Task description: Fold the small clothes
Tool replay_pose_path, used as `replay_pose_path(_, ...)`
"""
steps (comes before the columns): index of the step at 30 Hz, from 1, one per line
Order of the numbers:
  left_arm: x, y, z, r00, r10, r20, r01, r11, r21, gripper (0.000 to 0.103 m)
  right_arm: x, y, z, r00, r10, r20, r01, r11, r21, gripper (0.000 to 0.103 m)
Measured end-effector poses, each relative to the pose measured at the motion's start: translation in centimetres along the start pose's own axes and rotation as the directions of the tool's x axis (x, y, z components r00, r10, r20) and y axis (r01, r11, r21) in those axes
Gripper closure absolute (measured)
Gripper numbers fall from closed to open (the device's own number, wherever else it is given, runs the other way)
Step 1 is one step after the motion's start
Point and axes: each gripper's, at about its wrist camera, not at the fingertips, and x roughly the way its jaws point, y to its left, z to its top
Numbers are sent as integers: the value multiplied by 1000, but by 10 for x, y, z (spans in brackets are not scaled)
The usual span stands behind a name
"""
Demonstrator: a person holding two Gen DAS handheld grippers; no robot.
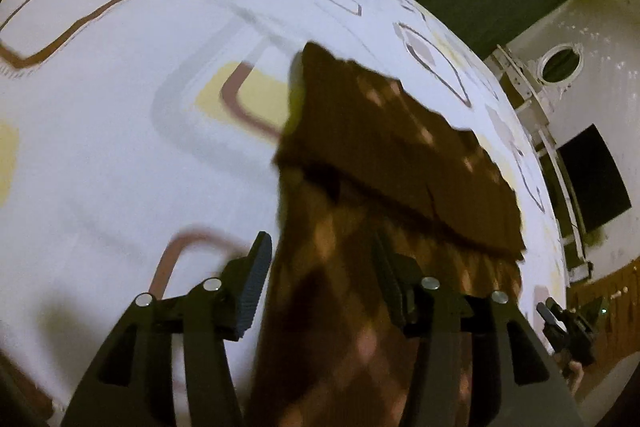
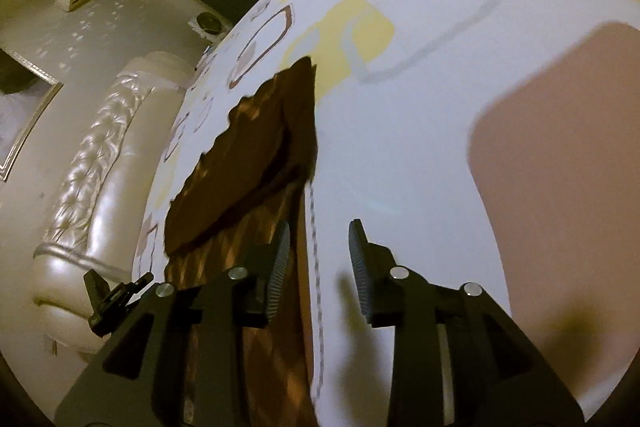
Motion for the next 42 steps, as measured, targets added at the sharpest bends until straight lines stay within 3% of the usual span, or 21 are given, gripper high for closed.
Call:
replay_pose_path(9, -53, 21, -82, 987, -5, -163, 3, 1000, -13, 46, -38, -5, -76, 992, 38, -121, -36, 999, 19, 70)
replay_pose_path(13, -54, 26, -109, 975, 20, -219, -20, 1000, 3, 45, -35, -14, -105, 979, 44, -198, -31, 997, 68, 70)
replay_pose_path(18, -45, 36, -136, 954, 27, -298, -28, 1000, 1, 45, -28, -9, -127, 961, 29, -275, -15, 999, 51, 70)
replay_pose_path(27, -13, 54, -150, 927, -4, -374, -18, 998, -55, 45, -25, -18, -151, 936, -34, -352, 36, 999, 0, 65)
replay_pose_path(29, -7, 53, -152, 928, 21, -371, -33, 999, -27, 41, -24, -20, -150, 935, -45, -351, 46, 999, -5, 65)
replay_pose_path(33, -6, 53, -153, 931, 1, -365, -13, 999, -31, 37, -21, -26, -151, 931, -62, -361, 64, 998, -7, 62)
replay_pose_path(37, -6, 54, -154, 933, -15, -359, 3, 999, -34, 37, -13, -24, -154, 924, -68, -377, 60, 998, -33, 55)
replay_pose_path(42, -6, 55, -154, 933, -18, -360, 6, 999, -34, 41, -1, -22, -156, 917, -100, -387, 76, 994, -77, 55)
